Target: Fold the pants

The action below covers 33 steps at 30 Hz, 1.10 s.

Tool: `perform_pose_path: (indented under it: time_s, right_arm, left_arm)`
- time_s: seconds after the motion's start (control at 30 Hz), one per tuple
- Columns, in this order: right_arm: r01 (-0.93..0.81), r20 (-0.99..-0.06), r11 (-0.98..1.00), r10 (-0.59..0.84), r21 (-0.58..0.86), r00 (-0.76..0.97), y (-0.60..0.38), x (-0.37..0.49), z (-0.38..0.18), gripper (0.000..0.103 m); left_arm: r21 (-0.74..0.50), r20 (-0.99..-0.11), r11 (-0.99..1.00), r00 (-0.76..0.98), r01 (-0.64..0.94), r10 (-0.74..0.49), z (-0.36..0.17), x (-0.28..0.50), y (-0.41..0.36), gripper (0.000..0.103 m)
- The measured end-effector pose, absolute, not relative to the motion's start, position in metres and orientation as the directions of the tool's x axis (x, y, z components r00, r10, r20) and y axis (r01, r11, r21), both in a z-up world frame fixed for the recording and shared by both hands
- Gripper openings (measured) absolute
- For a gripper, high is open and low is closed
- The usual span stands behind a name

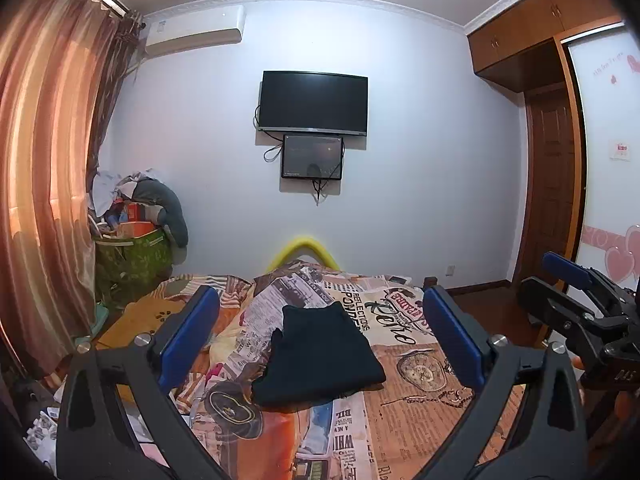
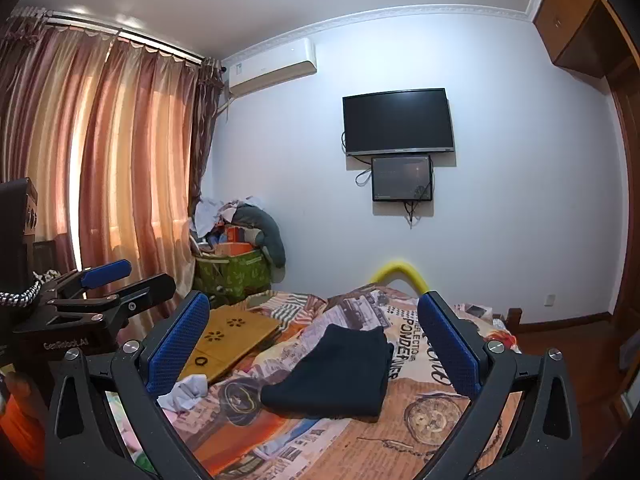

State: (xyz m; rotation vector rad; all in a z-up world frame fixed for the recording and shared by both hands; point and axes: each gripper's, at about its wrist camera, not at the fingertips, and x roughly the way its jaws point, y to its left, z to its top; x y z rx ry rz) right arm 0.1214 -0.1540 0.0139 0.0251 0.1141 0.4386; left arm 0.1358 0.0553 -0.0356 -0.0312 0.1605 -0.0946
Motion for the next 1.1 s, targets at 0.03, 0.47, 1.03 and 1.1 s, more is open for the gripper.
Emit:
perform_pose_path:
  time_s: [0.03, 0.47, 1.03, 1.1]
  right_arm:
    - [-0.421, -0.109, 0.906, 0.424, 0.049, 0.899, -0.154, 0.122, 0.014, 0.103]
    - [-0.415, -0.123, 0.908, 0.42, 0.062, 0.899, -0.157, 0.123, 0.017, 0.103]
    - [-0.406, -0.125, 0.912, 0.411, 0.064, 0.903, -0.158, 0.122, 0.017, 0.103]
    - [-0.406, -0.126, 0.912, 0.411, 0.068, 0.903, -0.159, 0.122, 0.017, 0.103]
  left_arm:
    - [-0.037, -0.16, 0.995, 0.982, 0.091, -0.096, -0.036, 0.136, 0.056, 0.103]
    - [-0.041, -0.184, 0.994, 0.977, 0.099, -0.105, -0.041, 0.143, 0.055, 0.103]
    - [-0.042, -0.191, 0.993, 0.974, 0.113, -0.119, -0.043, 0.147, 0.055, 0.103]
    - [-0.04, -0.191, 0.992, 0.974, 0.117, -0.123, -0.043, 0.147, 0.056, 0.103]
